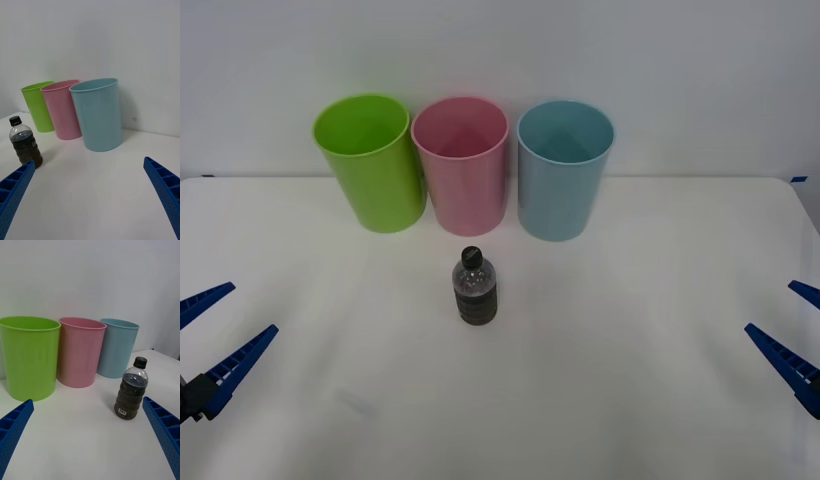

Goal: Grasp the object on the table and drop it into the matching bin: aluminum can to the light blue bin, PET bottle to the pink bin.

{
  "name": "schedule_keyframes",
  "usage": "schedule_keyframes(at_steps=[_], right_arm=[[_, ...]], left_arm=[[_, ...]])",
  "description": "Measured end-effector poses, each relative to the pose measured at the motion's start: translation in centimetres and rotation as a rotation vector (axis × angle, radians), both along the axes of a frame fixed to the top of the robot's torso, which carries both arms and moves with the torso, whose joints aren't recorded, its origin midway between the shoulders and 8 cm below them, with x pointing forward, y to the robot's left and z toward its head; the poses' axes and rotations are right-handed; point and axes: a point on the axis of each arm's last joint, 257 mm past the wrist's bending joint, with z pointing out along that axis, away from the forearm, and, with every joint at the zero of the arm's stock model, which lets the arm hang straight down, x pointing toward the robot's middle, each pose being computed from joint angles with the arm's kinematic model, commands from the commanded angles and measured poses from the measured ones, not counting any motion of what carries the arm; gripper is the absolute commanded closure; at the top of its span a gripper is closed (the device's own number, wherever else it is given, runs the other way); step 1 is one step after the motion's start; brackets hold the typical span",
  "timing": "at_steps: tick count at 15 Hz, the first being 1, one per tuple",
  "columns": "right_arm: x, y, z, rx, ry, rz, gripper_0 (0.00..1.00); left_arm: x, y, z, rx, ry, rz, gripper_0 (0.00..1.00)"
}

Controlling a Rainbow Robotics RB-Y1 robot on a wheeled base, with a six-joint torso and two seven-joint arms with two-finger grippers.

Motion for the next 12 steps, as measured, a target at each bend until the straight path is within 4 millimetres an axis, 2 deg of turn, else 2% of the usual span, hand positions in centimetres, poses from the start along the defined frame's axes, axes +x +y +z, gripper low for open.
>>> schedule_keyframes(at_steps=[2, 4, 6, 9, 12], right_arm=[[0.0, 0.0, 0.0, 0.000, 0.000, 0.000, 0.00], [-0.6, -0.4, -1.0, -0.006, 0.027, -0.013, 0.00], [-0.9, -0.5, -0.7, -0.032, 0.030, -0.014, 0.00], [-1.3, -0.2, -0.5, -0.050, 0.030, -0.013, 0.00], [-1.4, 0.8, -1.4, -0.044, 0.044, 0.009, 0.00]], left_arm=[[0.0, 0.0, 0.0, 0.000, 0.000, 0.000, 0.00], [0.0, 0.0, 0.0, 0.000, 0.000, 0.000, 0.00], [0.0, 0.0, 0.0, 0.000, 0.000, 0.000, 0.00], [0.0, 0.0, 0.0, 0.000, 0.000, 0.000, 0.00], [0.0, 0.0, 0.0, 0.000, 0.000, 0.000, 0.00]])
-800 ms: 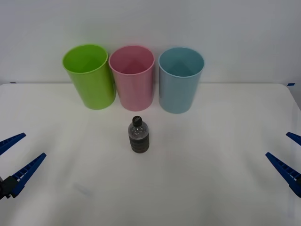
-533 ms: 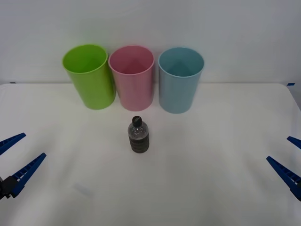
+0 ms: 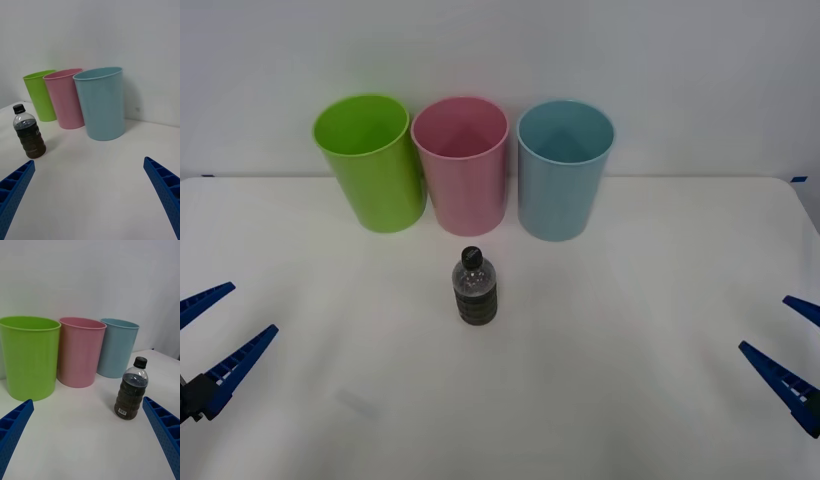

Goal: Grasp the object on the table and drop it into the matching bin: aluminum can to the light blue bin, PET bottle to the pink bin.

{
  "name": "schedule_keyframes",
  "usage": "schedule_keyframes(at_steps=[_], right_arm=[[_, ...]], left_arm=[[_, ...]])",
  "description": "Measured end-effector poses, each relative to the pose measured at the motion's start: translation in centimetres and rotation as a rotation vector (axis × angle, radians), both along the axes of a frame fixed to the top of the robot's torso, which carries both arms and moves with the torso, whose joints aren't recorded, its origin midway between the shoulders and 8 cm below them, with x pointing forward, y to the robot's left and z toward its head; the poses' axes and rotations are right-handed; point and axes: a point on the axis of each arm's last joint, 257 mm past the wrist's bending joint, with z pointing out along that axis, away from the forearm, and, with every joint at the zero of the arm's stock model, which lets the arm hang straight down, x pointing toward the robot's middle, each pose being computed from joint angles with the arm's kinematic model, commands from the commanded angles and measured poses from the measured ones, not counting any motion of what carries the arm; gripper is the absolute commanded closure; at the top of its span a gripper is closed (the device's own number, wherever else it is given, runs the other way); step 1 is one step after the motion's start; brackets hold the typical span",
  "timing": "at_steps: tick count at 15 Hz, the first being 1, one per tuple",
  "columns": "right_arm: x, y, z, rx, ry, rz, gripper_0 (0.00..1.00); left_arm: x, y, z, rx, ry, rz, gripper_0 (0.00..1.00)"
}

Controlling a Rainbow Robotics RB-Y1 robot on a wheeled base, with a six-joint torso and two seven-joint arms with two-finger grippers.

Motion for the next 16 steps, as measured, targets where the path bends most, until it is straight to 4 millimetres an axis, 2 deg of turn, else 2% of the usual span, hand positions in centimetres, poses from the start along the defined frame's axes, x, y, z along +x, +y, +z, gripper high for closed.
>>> schedule_keyframes(at_steps=[4, 6, 13, 16], right_arm=[[0.0, 2.5, -2.8, 0.025, 0.055, 0.060, 0.00], [0.4, 4.5, -4.3, 0.030, 0.072, 0.103, 0.00], [2.2, 7.7, -7.3, 0.041, 0.086, 0.165, 0.00], [3.8, 9.8, -7.9, 0.010, 0.043, 0.179, 0.00]], left_arm=[[0.0, 0.0, 0.0, 0.000, 0.000, 0.000, 0.00], [0.0, 0.0, 0.0, 0.000, 0.000, 0.000, 0.00], [0.0, 0.0, 0.0, 0.000, 0.000, 0.000, 0.00], [0.0, 0.0, 0.0, 0.000, 0.000, 0.000, 0.00]])
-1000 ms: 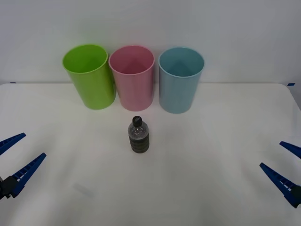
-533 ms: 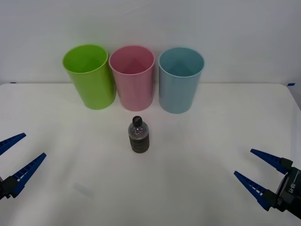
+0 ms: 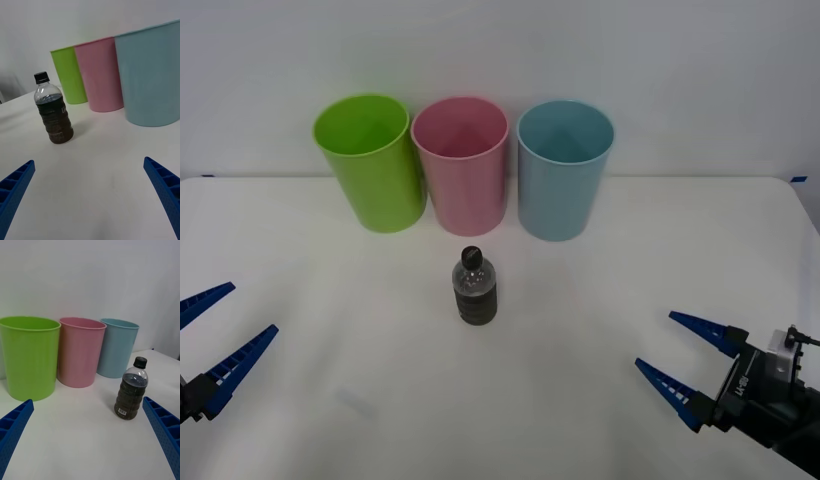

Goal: Grasp the object on the table and drop it into the matching bin: aluminum can to the light blue bin, PET bottle to the pink bin.

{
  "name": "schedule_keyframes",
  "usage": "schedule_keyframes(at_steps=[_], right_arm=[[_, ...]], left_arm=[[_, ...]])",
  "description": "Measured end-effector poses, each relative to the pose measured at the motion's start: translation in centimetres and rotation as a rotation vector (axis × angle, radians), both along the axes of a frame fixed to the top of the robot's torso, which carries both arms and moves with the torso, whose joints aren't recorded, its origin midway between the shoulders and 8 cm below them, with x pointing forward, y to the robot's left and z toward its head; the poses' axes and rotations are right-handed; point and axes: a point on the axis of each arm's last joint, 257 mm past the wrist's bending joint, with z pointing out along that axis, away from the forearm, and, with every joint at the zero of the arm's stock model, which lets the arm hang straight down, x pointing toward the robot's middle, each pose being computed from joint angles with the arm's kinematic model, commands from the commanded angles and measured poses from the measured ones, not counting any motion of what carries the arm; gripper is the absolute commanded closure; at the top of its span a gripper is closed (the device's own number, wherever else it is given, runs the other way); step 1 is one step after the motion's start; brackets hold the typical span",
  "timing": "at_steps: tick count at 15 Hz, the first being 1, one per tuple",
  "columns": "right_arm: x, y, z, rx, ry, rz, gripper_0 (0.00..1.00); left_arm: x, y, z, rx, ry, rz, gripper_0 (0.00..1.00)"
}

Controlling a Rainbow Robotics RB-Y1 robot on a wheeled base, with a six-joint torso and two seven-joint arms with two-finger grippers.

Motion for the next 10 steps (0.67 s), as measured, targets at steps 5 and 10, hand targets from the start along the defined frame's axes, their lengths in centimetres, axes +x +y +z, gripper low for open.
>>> schedule_keyframes(at_steps=[5, 10], right_arm=[[2.8, 3.8, -0.6, -0.088, -0.108, -0.011, 0.00], [3.9, 8.3, -1.6, -0.107, -0.097, 0.025, 0.00]], left_arm=[[0.0, 0.0, 0.0, 0.000, 0.000, 0.000, 0.00], [0.0, 0.0, 0.0, 0.000, 0.000, 0.000, 0.00]])
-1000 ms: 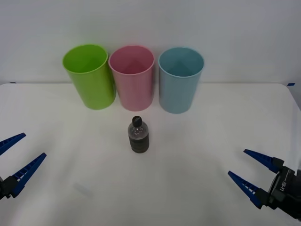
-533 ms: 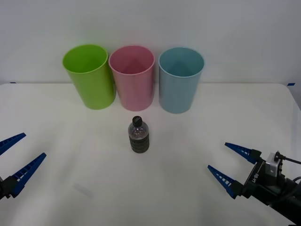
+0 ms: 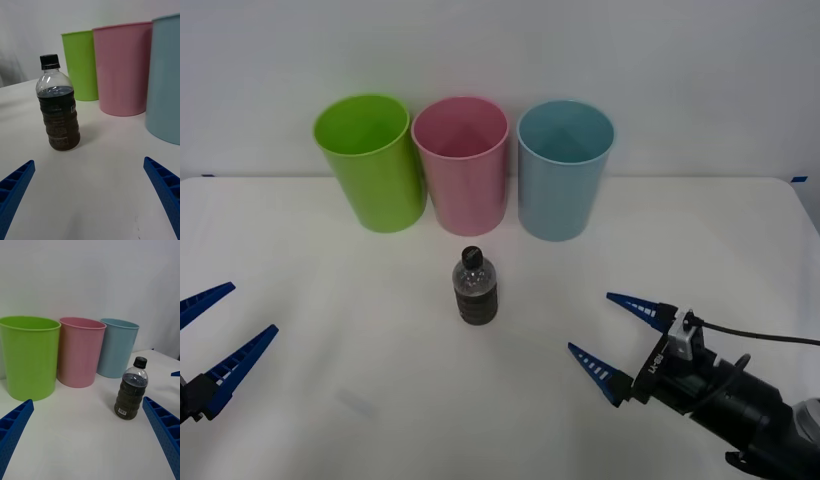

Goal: Grasp the object on the table and drop it into the matching bin: aluminum can to the light blue bin, PET bottle to the pink bin.

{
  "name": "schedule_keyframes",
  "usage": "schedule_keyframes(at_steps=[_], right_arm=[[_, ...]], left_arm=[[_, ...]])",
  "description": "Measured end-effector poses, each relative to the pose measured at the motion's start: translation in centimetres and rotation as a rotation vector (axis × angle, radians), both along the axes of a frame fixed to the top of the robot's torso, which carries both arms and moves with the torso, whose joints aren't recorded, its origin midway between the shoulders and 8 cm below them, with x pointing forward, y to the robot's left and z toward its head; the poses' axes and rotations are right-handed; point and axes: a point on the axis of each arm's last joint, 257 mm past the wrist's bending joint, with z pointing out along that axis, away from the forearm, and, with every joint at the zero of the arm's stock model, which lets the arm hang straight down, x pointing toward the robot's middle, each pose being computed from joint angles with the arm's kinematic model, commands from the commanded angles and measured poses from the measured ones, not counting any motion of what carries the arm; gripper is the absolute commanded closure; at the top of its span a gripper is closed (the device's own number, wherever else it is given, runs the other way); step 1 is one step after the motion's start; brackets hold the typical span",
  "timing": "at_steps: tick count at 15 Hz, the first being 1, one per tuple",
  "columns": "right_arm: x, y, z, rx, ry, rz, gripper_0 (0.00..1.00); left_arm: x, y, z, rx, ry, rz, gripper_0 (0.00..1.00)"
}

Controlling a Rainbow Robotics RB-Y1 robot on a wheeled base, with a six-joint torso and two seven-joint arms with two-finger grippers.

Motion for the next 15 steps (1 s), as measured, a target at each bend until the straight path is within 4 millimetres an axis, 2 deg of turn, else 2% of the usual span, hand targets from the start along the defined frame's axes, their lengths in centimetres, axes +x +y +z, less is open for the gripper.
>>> schedule_keyframes(at_steps=[9, 15], right_arm=[[2.3, 7.2, 0.2, -0.018, -0.012, 0.021, 0.00], [3.6, 10.9, -0.1, -0.049, -0.003, 0.021, 0.00]], left_arm=[[0.0, 0.0, 0.0, 0.000, 0.000, 0.000, 0.00], [0.0, 0.0, 0.0, 0.000, 0.000, 0.000, 0.00]])
